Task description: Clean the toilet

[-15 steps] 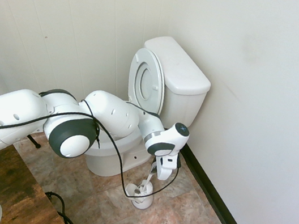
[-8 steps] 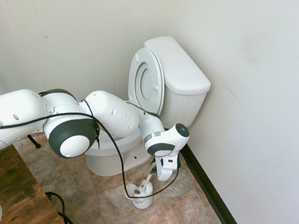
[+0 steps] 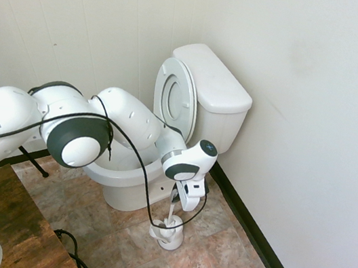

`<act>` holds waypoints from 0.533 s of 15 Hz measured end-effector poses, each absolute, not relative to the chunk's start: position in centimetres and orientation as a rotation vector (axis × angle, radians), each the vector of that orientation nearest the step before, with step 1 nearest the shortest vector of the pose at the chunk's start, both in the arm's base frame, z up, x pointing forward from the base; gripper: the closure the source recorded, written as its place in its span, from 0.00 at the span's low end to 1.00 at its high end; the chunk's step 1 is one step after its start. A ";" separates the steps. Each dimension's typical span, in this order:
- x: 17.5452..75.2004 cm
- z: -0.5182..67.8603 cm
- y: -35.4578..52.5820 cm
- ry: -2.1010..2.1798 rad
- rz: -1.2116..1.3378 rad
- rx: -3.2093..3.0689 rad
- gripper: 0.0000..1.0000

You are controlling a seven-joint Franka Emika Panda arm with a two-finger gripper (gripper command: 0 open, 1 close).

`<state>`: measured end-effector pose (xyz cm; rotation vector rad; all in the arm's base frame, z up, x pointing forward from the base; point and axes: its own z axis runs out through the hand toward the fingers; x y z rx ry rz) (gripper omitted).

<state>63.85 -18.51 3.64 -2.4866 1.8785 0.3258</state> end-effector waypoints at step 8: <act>58.7 17.3 -19.5 1.790 0.230 -2.577 1.00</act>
